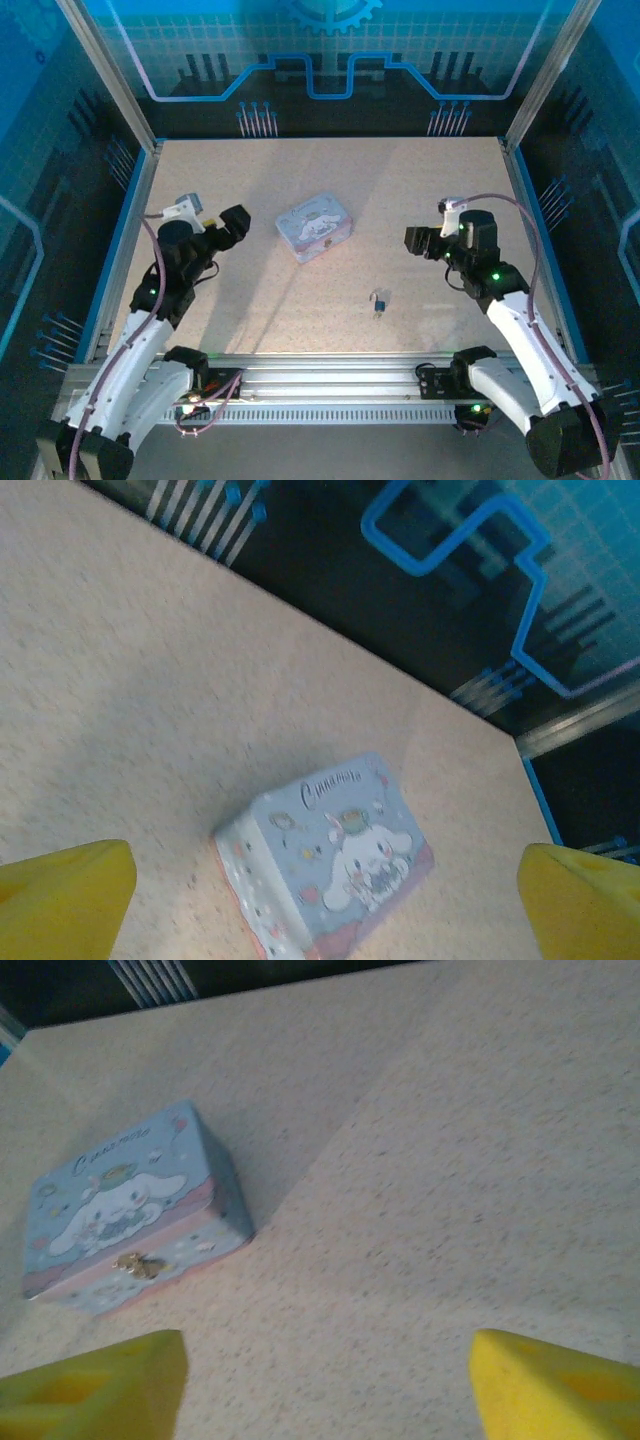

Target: Unlock a padlock with a key

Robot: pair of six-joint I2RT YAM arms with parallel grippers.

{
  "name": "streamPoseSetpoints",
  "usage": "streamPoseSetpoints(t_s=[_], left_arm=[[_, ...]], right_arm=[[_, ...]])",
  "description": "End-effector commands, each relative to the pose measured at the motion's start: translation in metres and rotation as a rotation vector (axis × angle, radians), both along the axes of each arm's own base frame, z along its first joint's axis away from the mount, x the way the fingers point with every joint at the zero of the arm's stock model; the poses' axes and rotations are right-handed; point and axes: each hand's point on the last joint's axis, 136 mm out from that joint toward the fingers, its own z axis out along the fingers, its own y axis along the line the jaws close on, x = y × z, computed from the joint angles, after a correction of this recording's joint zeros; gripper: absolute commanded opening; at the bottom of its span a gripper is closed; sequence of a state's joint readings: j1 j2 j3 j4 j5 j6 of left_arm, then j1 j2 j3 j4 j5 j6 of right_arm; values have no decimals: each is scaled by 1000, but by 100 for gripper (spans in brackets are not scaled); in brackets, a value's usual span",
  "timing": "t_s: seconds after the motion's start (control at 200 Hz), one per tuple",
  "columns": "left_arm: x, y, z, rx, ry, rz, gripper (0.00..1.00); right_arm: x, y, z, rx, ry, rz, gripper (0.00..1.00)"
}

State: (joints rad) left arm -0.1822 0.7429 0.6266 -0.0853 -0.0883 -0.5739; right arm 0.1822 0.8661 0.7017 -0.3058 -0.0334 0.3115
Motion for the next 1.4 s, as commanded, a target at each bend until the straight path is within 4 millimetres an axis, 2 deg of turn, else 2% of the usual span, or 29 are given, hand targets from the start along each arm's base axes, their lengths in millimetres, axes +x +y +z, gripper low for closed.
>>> streamPoseSetpoints(t_s=[0.0,0.095,0.315,0.445,0.585,0.815,1.06,1.275,1.396], left_arm=[[-3,26,-15,121,9,107,99],[-3,31,-20,156,12,129,99],[5,35,-38,249,9,131,99],[11,38,-53,311,-2,135,99],[16,40,-64,362,-12,136,99],[25,40,-91,450,64,109,99],[40,42,-100,531,94,92,99],[46,46,-114,555,114,88,99],[49,49,-120,548,112,90,99]], right_arm=[[6,-18,-4,-24,-49,-63,84],[11,-30,-9,-41,-76,-110,100],[24,-55,-29,-188,-196,-184,100],[30,-63,-47,-236,-191,-203,100],[41,-61,-68,-257,-143,-178,100],[63,-52,-87,-249,-175,-115,100],[85,-41,-82,-298,-258,-27,100],[95,-39,-108,-299,-248,-11,100],[97,-45,-112,-279,-214,-22,100]])
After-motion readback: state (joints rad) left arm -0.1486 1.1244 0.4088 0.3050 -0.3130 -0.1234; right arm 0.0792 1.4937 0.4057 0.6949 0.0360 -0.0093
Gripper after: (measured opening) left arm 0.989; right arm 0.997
